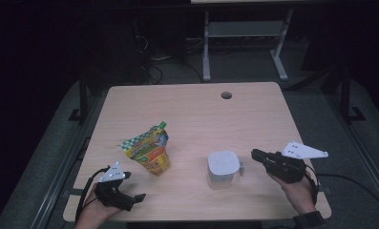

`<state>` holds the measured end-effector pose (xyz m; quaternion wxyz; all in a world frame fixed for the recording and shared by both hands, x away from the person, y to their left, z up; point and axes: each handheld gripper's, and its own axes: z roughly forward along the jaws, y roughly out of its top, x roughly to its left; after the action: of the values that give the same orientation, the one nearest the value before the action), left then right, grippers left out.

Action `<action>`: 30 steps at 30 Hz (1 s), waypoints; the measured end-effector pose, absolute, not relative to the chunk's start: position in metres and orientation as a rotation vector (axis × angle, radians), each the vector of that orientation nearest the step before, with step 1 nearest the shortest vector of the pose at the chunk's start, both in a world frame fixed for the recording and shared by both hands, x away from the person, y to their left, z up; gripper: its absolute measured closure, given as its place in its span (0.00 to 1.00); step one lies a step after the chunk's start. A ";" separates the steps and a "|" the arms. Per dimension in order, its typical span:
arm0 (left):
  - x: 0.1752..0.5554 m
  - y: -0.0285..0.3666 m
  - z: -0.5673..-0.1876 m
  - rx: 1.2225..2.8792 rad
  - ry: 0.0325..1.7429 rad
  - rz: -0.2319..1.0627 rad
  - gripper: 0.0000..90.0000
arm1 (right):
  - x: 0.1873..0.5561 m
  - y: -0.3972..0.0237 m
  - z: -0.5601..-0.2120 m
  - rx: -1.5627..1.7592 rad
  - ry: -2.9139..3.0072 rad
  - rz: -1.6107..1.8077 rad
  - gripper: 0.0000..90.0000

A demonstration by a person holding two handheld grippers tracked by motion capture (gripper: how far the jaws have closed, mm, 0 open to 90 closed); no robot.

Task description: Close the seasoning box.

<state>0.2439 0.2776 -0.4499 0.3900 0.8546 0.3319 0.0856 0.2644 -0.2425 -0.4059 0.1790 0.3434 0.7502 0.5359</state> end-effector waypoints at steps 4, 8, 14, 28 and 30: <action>0.244 0.277 -0.450 2.176 0.836 0.218 0.00 | 0.266 -0.251 -0.415 1.006 2.122 1.468 0.84; 0.244 0.277 -0.451 2.176 0.836 0.214 0.00 | 0.268 -0.256 -0.425 1.032 2.125 1.415 0.77; 0.244 0.276 -0.451 2.176 0.832 0.214 0.00 | 0.273 -0.262 -0.439 1.084 2.151 1.352 0.60; 0.247 0.279 -0.453 2.159 0.847 0.232 0.00 | 0.280 -0.260 -0.460 1.142 2.246 1.234 0.24; 0.247 0.280 -0.453 2.163 0.845 0.237 0.00 | 0.281 -0.260 -0.461 1.141 2.248 1.230 0.23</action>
<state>0.2470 0.2800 -0.4526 0.3929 0.8522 0.3327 0.0933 0.2806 -0.2601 -0.4611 0.1673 0.4009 0.7901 0.4324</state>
